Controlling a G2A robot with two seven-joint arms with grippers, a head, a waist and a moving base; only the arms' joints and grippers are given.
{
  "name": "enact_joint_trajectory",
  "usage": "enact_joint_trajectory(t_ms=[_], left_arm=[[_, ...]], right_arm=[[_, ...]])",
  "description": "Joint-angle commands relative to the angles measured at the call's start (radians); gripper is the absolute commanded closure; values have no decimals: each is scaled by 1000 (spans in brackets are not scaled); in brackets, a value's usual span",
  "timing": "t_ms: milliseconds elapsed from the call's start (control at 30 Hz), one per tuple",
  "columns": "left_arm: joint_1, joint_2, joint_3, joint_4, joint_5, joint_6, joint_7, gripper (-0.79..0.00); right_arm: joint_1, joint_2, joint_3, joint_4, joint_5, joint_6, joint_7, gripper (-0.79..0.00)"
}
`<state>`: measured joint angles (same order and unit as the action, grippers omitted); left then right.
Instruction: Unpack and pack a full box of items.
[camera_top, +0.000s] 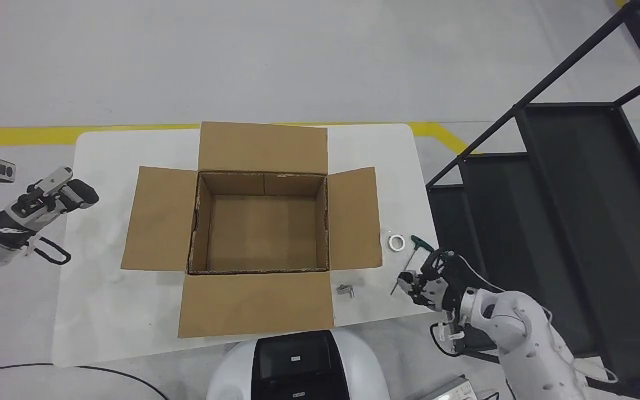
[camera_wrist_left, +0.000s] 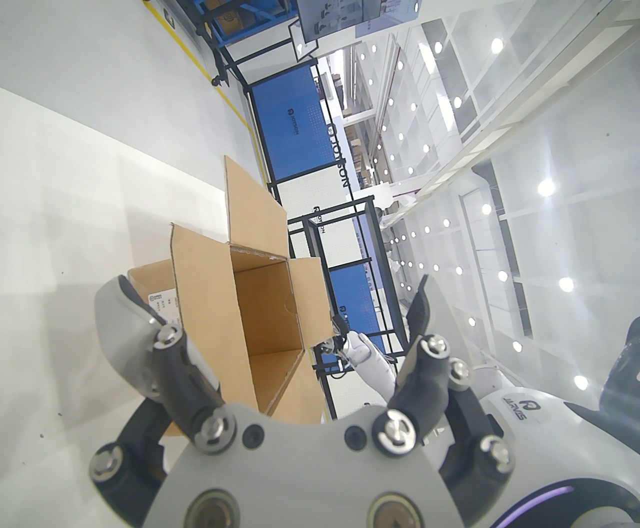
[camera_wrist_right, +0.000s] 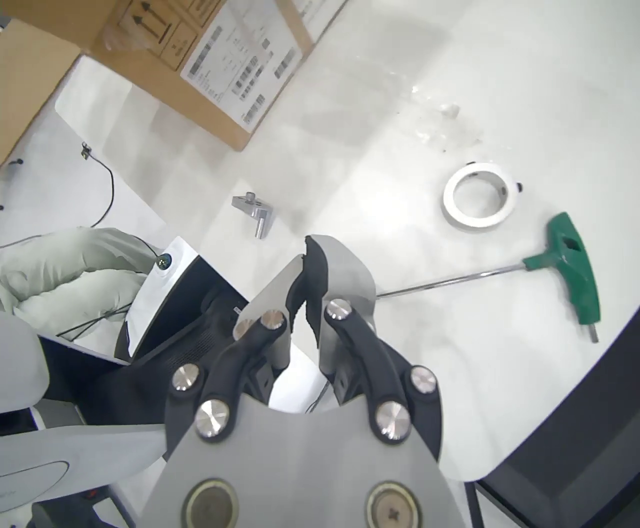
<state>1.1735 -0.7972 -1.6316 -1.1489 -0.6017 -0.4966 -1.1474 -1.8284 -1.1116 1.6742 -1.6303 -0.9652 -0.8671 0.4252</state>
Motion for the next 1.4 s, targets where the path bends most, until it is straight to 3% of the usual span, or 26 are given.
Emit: enact_joint_trajectory(t_ms=[0,200,400,867,900,967,1033,1100,1167,1200,1267,1300,1333,1367], left_arm=[[0,0,0,0,0,0,0,-785],[0,0,0,0,0,0,0,-785],[0,0,0,0,0,0,0,-785],[0,0,0,0,0,0,0,-785],[0,0,0,0,0,0,0,-785],[0,0,0,0,0,0,0,-785],[0,0,0,0,0,0,0,-785],[0,0,0,0,0,0,0,-785],[0,0,0,0,0,0,0,-785],[0,0,0,0,0,0,0,-785],[0,0,0,0,0,0,0,-785],[0,0,0,0,0,0,0,-785],[0,0,0,0,0,0,0,-785],[0,0,0,0,0,0,0,-785]], right_arm=[[8,-2,-39,-13,-53,14,-11,-785],[41,-12,-190,-49,-238,62,-69,-785],[119,-27,-320,-5,-377,186,-132,-785],[189,-40,-451,99,-561,347,-274,-785],[189,-40,-454,100,-576,363,-282,-733],[187,-40,-460,105,-592,381,-294,-514],[188,-39,-469,109,-629,408,-294,-391],[187,-41,-481,114,-634,414,-304,-406],[190,-41,-490,120,-652,424,-305,-483],[191,-41,-494,123,-652,430,-308,-471],[193,-42,-500,127,-660,442,-308,-274],[193,-42,-503,128,-662,447,-309,-52],[194,-42,-505,127,-663,451,-312,0],[193,-42,-505,126,-668,459,-313,0]])
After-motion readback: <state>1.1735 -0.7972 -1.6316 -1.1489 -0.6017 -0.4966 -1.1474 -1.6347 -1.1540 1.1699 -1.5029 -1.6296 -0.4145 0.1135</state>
